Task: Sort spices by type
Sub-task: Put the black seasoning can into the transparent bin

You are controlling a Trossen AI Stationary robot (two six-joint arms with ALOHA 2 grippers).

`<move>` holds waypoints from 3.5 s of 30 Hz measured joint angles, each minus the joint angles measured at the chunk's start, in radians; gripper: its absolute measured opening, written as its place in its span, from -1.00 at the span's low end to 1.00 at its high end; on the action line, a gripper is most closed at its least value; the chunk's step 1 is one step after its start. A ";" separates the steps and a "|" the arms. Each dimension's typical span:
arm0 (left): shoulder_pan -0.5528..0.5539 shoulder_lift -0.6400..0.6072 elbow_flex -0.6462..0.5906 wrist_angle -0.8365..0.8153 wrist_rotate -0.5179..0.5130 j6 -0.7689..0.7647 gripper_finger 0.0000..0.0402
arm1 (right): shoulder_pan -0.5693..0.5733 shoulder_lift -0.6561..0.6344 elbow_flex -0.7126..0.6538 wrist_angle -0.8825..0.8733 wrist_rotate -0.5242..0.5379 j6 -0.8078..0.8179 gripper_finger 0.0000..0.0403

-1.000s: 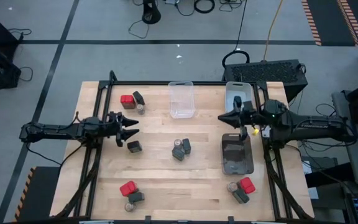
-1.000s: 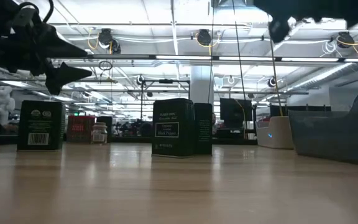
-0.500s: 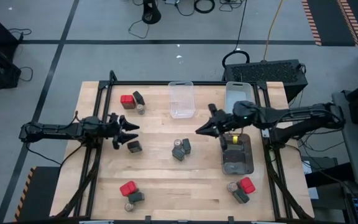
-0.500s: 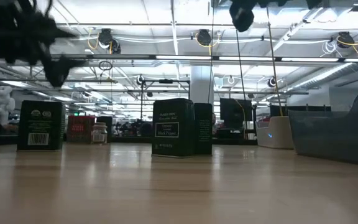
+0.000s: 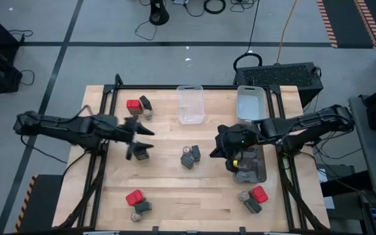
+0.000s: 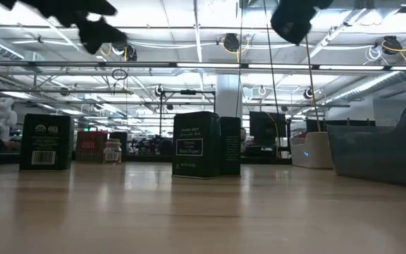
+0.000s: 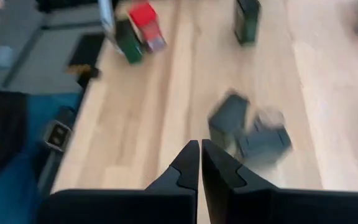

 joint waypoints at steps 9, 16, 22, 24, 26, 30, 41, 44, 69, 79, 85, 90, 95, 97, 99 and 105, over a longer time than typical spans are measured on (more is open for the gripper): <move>-0.112 0.387 0.392 -0.211 -0.058 0.146 0.35 | 0.054 0.000 0.001 -0.094 0.163 0.022 -1.00; -0.145 0.579 0.598 -0.308 -0.123 0.254 0.35 | 0.073 0.000 -0.018 -0.163 0.166 0.147 -1.00; -0.147 0.710 0.642 -0.307 -0.123 0.396 0.35 | 0.166 0.000 -0.093 -0.165 0.334 0.237 -1.00; -0.147 0.750 0.642 -0.306 -0.123 0.431 0.35 | 0.207 0.000 -0.113 -0.160 0.413 0.277 -1.00; -0.147 0.786 0.642 -0.301 -0.122 0.458 0.35 | 0.246 0.000 -0.123 -0.148 0.491 0.299 -1.00; -0.147 0.845 0.642 -0.292 -0.111 0.529 0.35 | 0.277 -0.002 -0.120 -0.141 0.534 0.258 -1.00; -0.081 0.921 0.642 -0.268 -0.002 0.566 0.35 | 0.282 -0.007 -0.119 -0.060 0.537 0.208 -1.00; -0.045 0.932 0.642 -0.268 0.033 0.549 0.35 | 0.282 -0.007 -0.119 -0.054 0.537 0.202 -1.00; -0.024 1.022 0.589 -0.208 0.069 0.518 0.35 | 0.282 -0.007 -0.119 -0.035 0.537 0.175 -1.00; -0.024 1.025 0.589 -0.206 0.068 0.517 0.35 | 0.282 -0.007 -0.119 -0.024 0.536 0.164 -1.00; -0.024 1.024 0.589 -0.205 0.068 0.517 0.17 | 0.281 -0.007 -0.119 -0.024 0.536 0.164 -1.00; -0.022 1.024 0.589 -0.205 0.068 0.517 -0.14 | 0.281 -0.006 -0.119 -0.024 0.536 0.164 -1.00; -0.021 1.024 0.590 -0.212 0.067 0.516 -0.34 | 0.281 -0.006 -0.119 -0.024 0.536 0.164 -1.00; -0.021 1.023 0.599 -0.241 0.067 0.515 -0.34 | 0.281 -0.006 -0.119 -0.024 0.536 0.164 -1.00; -0.021 1.023 0.618 -0.291 0.067 0.515 -0.34 | 0.282 -0.006 -0.119 -0.019 0.536 0.164 -1.00; -0.019 0.985 0.683 -0.424 0.019 0.518 -0.30 | 0.282 -0.006 -0.119 -0.018 0.536 0.164 -1.00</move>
